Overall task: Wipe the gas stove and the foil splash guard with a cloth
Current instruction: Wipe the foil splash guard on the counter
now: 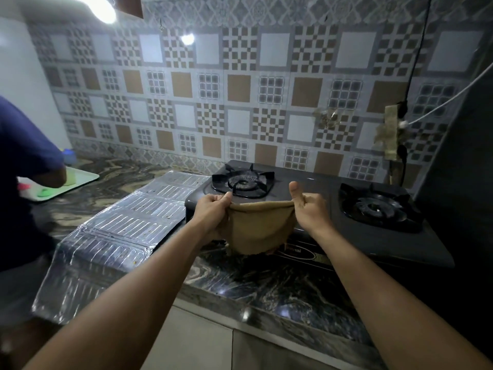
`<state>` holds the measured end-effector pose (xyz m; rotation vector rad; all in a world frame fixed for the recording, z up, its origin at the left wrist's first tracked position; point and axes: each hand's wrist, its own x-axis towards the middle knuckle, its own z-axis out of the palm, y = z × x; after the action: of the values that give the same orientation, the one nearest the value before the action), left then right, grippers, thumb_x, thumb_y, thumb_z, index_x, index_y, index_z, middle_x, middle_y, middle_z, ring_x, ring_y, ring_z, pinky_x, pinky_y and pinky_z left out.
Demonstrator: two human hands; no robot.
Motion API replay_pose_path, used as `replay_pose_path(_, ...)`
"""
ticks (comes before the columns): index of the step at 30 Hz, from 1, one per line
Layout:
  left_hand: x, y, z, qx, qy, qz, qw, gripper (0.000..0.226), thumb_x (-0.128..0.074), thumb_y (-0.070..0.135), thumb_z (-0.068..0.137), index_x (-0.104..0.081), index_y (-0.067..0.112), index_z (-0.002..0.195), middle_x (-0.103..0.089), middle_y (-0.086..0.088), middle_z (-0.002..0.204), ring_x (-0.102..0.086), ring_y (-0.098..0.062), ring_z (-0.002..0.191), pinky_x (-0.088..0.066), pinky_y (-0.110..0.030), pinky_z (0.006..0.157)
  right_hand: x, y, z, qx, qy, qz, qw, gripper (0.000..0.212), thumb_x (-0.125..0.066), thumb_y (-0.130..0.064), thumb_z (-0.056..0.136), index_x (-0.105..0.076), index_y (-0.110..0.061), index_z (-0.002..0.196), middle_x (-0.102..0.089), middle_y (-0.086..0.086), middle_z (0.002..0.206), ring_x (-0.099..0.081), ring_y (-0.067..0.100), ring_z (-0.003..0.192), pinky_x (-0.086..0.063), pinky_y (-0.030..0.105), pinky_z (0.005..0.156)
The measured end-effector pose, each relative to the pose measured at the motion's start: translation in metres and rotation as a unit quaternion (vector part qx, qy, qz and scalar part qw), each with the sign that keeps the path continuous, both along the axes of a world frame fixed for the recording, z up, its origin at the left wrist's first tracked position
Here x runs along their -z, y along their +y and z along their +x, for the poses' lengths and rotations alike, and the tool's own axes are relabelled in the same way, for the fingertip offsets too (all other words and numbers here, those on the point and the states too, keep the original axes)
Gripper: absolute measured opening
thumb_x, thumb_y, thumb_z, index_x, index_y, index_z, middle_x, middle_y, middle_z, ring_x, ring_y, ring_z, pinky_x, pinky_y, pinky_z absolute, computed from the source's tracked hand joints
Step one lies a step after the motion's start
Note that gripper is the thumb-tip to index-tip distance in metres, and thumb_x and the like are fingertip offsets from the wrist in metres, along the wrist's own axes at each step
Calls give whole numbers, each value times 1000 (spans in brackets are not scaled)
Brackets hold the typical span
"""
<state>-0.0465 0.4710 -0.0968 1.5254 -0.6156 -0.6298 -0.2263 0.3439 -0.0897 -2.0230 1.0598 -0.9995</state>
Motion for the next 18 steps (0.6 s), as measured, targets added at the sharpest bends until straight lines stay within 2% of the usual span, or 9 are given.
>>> replay_pose_path(2, -3, 9, 7, -6, 69, -2, 998, 45, -61, 33, 94, -43, 16, 56, -41, -4, 49, -39, -20, 44, -36, -28, 46, 3, 5, 17, -28, 5, 75, 997, 66, -33, -79, 76, -31, -18, 50, -34, 1, 49, -41, 20, 53, -34, 32, 57)
replay_pose_path(4, -9, 20, 13, -14, 135, -15, 991, 41, -60, 29, 94, -50, 11, 59, -51, -6, 53, -51, -18, 40, -47, -25, 41, 7, 9, 31, -60, 10, 159, 985, 65, -42, -81, 77, -44, -18, 59, -44, 3, 58, -50, 22, 61, -42, 33, 59)
replay_pose_path(7, -11, 41, 29, 27, 140, 10, 990, 39, -60, 28, 94, -60, 6, 62, -59, -8, 62, -56, -16, 52, -50, -23, 47, 13, 18, 51, -119, 44, 237, 963, 48, -58, -63, 85, -52, -16, 76, -43, 3, 62, -47, 19, 52, -35, 26, 48)
replay_pose_path(10, -10, 59, 49, -7, 133, 17, 991, 35, -61, 2, 90, -64, 8, 55, -64, -7, 59, -60, -19, 60, -52, -27, 55, 21, 29, 73, -168, 46, 304, 937, 24, -67, -39, 85, -58, -19, 77, -40, 0, 60, -39, 13, 47, -26, 19, 41)
replay_pose_path(11, -10, 64, 54, -46, 130, 6, 990, 29, -63, -5, 86, -62, 9, 60, -65, -6, 58, -62, -18, 59, -53, -29, 58, 24, 33, 80, -186, 46, 339, 921, 15, -68, -30, 84, -61, -19, 76, -41, 0, 59, -39, 12, 45, -25, 17, 38)
replay_pose_path(13, -11, 73, 65, -116, 135, -23, 984, 21, -68, -9, 79, -61, 11, 81, -69, -9, 76, -65, -20, 69, -55, -33, 64, 32, 38, 94, -228, 47, 424, 875, 11, -68, -18, 75, -58, -18, 72, -41, 2, 58, -41, 12, 43, -27, 16, 38)
replay_pose_path(15, -11, 82, 79, -137, 130, -42, 981, 33, -72, -8, 75, -61, 13, 98, -67, -15, 95, -65, -26, 80, -56, -37, 70, 45, 42, 112, -285, 47, 499, 817, 19, -72, -16, 61, -57, -17, 73, -47, 4, 65, -48, 16, 52, -37, 23, 47)
replay_pose_path(16, -12, 88, 85, -139, 123, -46, 982, 39, -72, -8, 75, -60, 14, 105, -67, -15, 97, -65, -27, 81, -56, -37, 69, 53, 44, 121, -313, 52, 523, 791, 27, -75, -15, 56, -59, -16, 78, -51, 5, 70, -52, 16, 56, -40, 24, 50)
replay_pose_path(18, -16, 98, 93, -133, 102, -51, 985, 48, -70, -8, 78, -58, 17, 118, -66, -12, 94, -64, -22, 75, -55, -31, 59, 65, 52, 139, -376, 66, 548, 744, 33, -73, -14, 61, -62, -15, 92, -59, 5, 75, -58, 14, 57, -44, 22, 47)
